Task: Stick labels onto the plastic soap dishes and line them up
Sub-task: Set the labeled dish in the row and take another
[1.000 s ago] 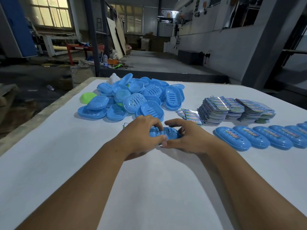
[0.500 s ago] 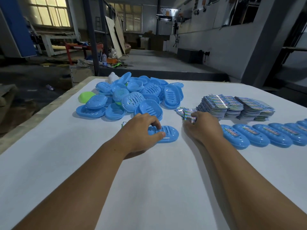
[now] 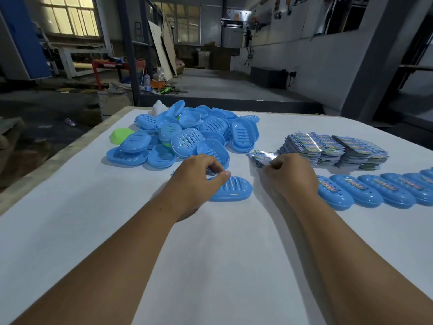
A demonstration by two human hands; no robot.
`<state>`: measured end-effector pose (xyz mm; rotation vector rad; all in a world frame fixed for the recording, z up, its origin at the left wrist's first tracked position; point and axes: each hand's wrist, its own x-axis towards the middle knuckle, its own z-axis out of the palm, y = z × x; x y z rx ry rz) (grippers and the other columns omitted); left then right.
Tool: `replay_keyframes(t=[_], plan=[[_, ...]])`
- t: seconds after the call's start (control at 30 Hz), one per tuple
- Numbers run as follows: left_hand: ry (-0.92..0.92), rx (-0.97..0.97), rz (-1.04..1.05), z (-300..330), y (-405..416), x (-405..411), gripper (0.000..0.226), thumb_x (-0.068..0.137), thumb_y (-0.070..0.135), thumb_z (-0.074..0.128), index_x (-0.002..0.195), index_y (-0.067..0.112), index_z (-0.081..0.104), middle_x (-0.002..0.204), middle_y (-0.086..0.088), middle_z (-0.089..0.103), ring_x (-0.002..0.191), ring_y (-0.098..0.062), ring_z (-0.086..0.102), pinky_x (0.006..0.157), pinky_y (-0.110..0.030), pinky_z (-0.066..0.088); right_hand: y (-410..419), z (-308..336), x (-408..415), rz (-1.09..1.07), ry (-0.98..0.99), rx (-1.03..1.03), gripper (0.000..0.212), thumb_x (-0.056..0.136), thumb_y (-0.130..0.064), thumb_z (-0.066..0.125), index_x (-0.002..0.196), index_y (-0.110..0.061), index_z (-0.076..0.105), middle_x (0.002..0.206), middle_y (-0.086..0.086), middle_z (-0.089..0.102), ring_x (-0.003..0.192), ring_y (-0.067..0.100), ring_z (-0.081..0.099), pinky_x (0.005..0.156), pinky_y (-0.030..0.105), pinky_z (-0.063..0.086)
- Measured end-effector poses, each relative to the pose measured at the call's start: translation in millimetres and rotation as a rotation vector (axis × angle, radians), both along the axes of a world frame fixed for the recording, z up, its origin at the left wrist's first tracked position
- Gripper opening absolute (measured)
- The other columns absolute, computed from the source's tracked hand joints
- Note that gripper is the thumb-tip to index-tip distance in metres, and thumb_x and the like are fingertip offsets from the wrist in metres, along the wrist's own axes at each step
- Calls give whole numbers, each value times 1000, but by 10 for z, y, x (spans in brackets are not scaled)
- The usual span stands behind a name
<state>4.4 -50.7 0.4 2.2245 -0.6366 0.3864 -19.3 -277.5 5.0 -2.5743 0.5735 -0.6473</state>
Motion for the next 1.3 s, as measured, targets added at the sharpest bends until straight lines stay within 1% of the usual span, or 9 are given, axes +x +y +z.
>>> replay_keyframes(t=[0.17, 0.3, 0.43, 0.57, 0.67, 0.77, 0.97, 1.1, 1.3], plan=[[160, -171, 81, 15, -38, 44, 38, 96, 49, 58, 75, 21, 73, 62, 23, 65, 59, -1, 57, 58, -25, 43, 187, 115, -119, 264, -332, -61, 14, 92, -32, 71, 93, -19, 78, 94, -1, 73, 93, 26, 62, 80, 40, 50], [285, -322, 165, 50, -12, 103, 50, 98, 53, 50, 68, 21, 75, 65, 18, 71, 58, 5, 61, 66, -25, 46, 486, 99, -206, 466, -526, -131, 5, 85, -21, 81, 84, -16, 78, 84, 0, 72, 81, 20, 56, 73, 35, 47], [350, -425, 197, 83, 26, 159, 37, 96, 37, 61, 67, 16, 73, 58, 10, 69, 51, -1, 55, 62, -23, 42, 669, 66, -262, 625, -480, -185, 3, 83, -19, 82, 82, -19, 78, 80, -5, 69, 79, 19, 53, 71, 31, 43], [357, -494, 212, 94, 50, 136, 29, 93, 26, 65, 66, 14, 69, 51, 8, 61, 45, -8, 49, 49, -22, 40, 730, -5, -284, 712, -231, -143, 26, 75, -46, 84, 91, -26, 79, 88, -10, 68, 85, 13, 52, 77, 32, 46], [326, -485, 185, 109, 33, 122, 24, 93, 27, 67, 74, 12, 72, 62, 2, 69, 53, -8, 57, 57, -26, 48, 717, -18, -267, 681, -244, -6, 32, 77, -58, 74, 89, -28, 77, 90, -12, 67, 86, 5, 53, 77, 23, 43], [325, -486, 108, 108, -6, 95, 21, 94, 24, 67, 79, 11, 73, 63, 7, 71, 53, 0, 60, 53, -19, 48, 657, 21, -212, 507, -309, 206, 13, 89, -44, 71, 83, -32, 69, 87, -13, 68, 78, 4, 57, 66, 16, 43], [376, -489, -30, 86, -55, 38, 18, 93, 19, 69, 78, 12, 75, 72, 7, 75, 67, -2, 70, 59, -15, 52, 540, 94, -141, 442, -321, 695, 16, 93, -15, 73, 89, -19, 58, 77, -5, 73, 64, 0, 68, 55, 16, 49], [363, -494, 58, 152, -46, 16, 28, 93, 19, 67, 66, 14, 69, 44, 16, 57, 37, 3, 48, 40, -7, 35, 534, 111, -150, 463, -343, 768, 16, 93, -8, 71, 88, -16, 57, 74, -3, 73, 63, 0, 69, 56, 15, 52], [356, -497, 101, 190, 3, 40, 28, 90, 18, 69, 63, 7, 67, 37, 14, 43, 33, -2, 35, 38, -10, 29, 557, 147, -192, 470, -320, 804, 18, 91, -7, 74, 89, -13, 57, 62, -6, 71, 56, -4, 65, 48, 12, 46]])
